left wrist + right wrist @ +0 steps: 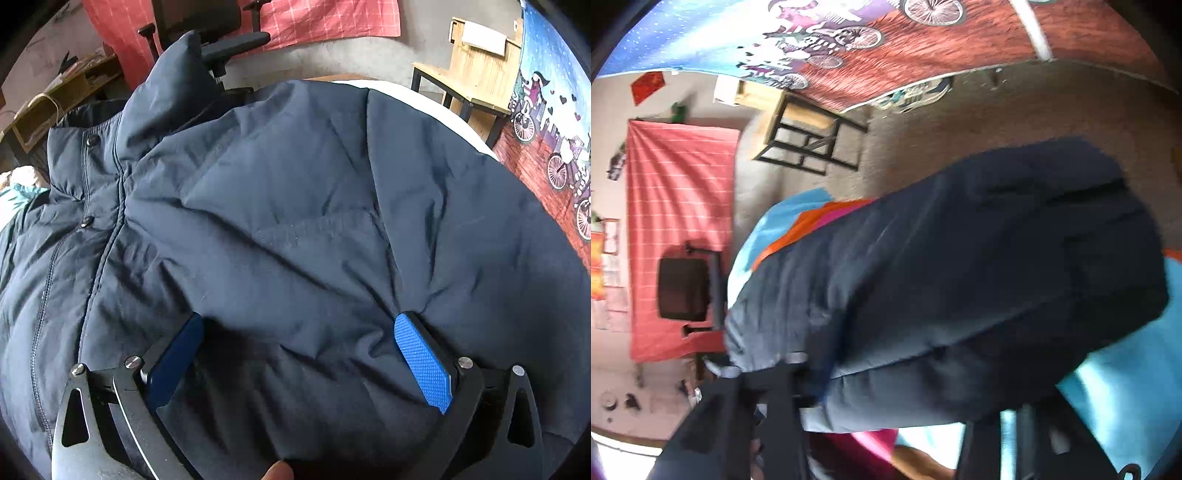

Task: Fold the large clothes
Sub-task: 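Grasp the jacket sleeve cuff with the right tool and lift it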

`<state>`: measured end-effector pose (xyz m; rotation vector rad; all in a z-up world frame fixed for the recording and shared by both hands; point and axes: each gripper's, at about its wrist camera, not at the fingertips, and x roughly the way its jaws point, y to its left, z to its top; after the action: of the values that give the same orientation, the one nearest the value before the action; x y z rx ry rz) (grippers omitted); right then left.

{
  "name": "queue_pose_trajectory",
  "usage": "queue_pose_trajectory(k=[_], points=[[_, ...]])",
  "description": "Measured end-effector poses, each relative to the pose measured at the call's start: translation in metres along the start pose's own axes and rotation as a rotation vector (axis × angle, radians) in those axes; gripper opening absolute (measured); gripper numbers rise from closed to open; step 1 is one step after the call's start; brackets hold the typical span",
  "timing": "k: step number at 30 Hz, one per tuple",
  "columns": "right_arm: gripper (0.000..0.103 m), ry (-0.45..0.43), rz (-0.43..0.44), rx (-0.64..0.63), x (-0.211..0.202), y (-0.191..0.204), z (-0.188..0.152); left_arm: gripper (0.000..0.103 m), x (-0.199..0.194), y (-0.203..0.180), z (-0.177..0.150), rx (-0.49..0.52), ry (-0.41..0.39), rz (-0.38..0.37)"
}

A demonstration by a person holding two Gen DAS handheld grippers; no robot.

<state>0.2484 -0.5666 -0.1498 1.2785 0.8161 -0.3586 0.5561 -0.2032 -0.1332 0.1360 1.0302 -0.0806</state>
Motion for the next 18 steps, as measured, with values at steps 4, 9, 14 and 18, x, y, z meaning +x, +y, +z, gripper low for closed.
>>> queue_pose_trajectory(k=[4,9,14,18], points=[[0.018,-0.123,-0.041,-0.260,-0.020,0.037,-0.006,0.101,-0.037,0.018,-0.014,-0.021,-0.081,-0.018],[0.015,-0.275,-0.038,-0.532,-0.057,0.084,-0.017,0.101,-0.090,0.045,-0.040,0.012,-0.144,-0.088],[0.014,-0.425,0.035,-0.719,-0.080,0.152,-0.043,0.101,-0.140,0.102,-0.065,0.014,-0.166,-0.061],[0.013,-0.542,0.146,-0.923,-0.097,0.213,-0.102,0.101,-0.169,0.130,-0.096,-0.050,-0.179,-0.016]])
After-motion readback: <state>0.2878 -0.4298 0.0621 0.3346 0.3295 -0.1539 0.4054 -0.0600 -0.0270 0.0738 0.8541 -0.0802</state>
